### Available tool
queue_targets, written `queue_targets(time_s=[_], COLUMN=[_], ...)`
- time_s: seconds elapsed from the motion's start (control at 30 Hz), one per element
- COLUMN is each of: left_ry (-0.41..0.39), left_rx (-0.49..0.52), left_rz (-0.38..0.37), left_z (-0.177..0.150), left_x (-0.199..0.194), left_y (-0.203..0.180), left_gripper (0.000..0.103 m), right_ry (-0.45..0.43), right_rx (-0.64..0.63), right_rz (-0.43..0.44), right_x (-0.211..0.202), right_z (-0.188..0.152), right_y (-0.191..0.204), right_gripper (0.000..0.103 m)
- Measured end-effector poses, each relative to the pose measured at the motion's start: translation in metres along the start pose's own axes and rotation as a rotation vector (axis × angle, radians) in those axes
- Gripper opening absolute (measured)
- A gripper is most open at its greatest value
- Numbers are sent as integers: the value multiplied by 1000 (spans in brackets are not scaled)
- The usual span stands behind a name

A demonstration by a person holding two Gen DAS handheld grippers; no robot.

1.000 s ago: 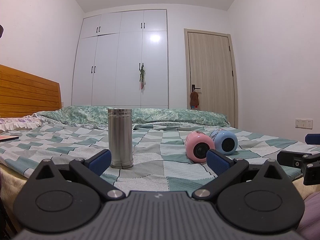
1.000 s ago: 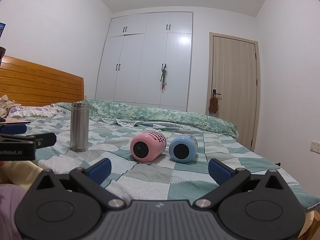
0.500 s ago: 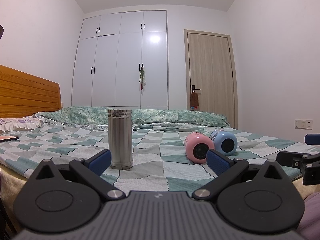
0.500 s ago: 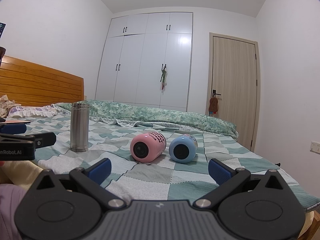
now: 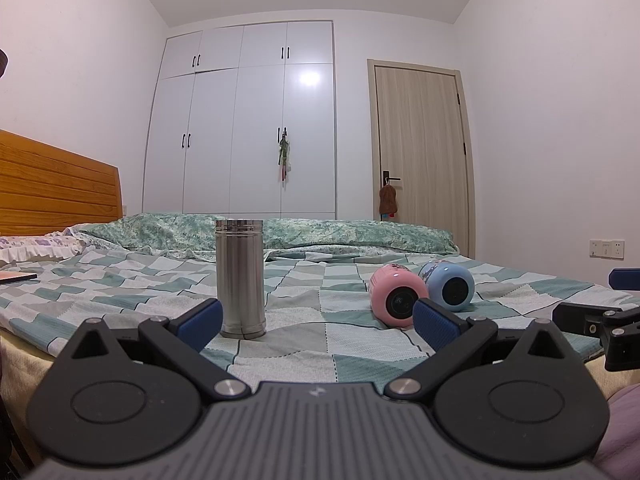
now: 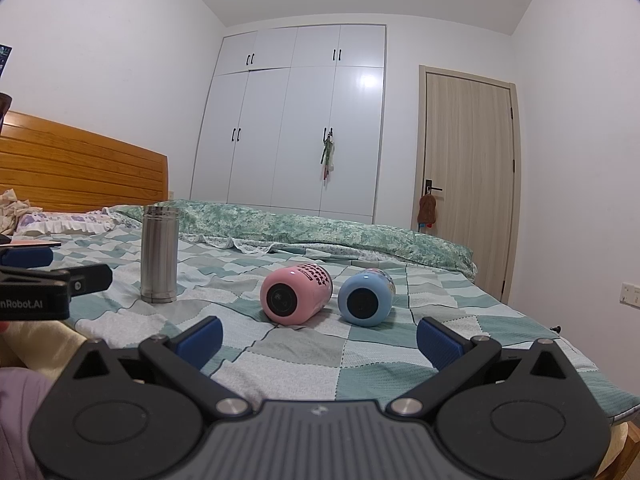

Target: Flip cup upright

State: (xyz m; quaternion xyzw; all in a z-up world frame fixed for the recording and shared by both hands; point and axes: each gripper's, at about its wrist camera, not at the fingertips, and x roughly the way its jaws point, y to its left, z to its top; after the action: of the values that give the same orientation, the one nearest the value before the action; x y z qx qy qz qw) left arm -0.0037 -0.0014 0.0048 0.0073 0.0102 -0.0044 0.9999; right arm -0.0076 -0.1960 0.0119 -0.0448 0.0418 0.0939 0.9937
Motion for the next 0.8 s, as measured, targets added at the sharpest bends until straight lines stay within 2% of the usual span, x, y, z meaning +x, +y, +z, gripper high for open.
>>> queue_targets(time_s=[0.8], left_ry=[3], left_rx=[-4], left_rz=[-1], left_z=[-1], left_x=[0], left_y=[0], left_gripper=[103], right_ry=[3], right_rx=[0], right_rz=[1], right_x=[1], right_z=[-2], right_y=[-2], right_gripper=[103])
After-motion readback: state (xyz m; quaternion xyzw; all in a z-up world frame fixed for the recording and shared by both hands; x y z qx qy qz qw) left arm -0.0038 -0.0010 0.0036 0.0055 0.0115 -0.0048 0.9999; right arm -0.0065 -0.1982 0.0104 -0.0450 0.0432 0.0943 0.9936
